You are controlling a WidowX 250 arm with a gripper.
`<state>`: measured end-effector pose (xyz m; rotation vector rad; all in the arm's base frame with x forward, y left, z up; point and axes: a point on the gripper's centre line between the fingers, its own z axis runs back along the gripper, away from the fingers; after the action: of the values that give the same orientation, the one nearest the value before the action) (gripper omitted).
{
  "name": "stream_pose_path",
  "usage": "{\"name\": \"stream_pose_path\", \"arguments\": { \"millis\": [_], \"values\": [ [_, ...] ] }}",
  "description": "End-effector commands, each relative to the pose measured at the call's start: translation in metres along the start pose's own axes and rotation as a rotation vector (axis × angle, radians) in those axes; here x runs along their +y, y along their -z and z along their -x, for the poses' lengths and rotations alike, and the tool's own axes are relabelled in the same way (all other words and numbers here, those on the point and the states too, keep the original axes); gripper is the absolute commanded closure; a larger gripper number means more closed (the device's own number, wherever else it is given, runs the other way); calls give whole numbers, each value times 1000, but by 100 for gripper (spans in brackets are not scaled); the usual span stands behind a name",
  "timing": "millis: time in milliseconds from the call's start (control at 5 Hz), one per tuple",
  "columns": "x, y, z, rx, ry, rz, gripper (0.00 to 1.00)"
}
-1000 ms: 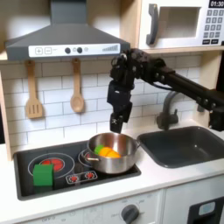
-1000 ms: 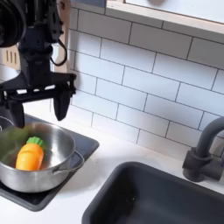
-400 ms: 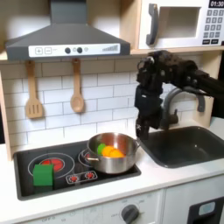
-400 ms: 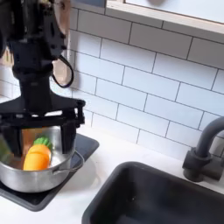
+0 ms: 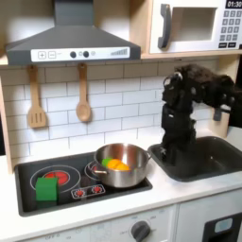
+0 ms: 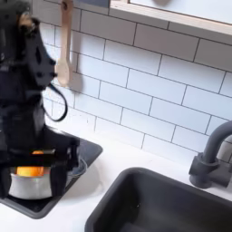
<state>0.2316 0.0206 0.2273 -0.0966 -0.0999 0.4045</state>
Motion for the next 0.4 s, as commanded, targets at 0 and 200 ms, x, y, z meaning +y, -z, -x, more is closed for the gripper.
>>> {"name": "stream_pose_path", "arguments": {
  "millis": [0,200],
  "values": [
    [19,-1,41,117,190,40,0],
    [20,-3,37,100,168,38,0]
  ]
}}
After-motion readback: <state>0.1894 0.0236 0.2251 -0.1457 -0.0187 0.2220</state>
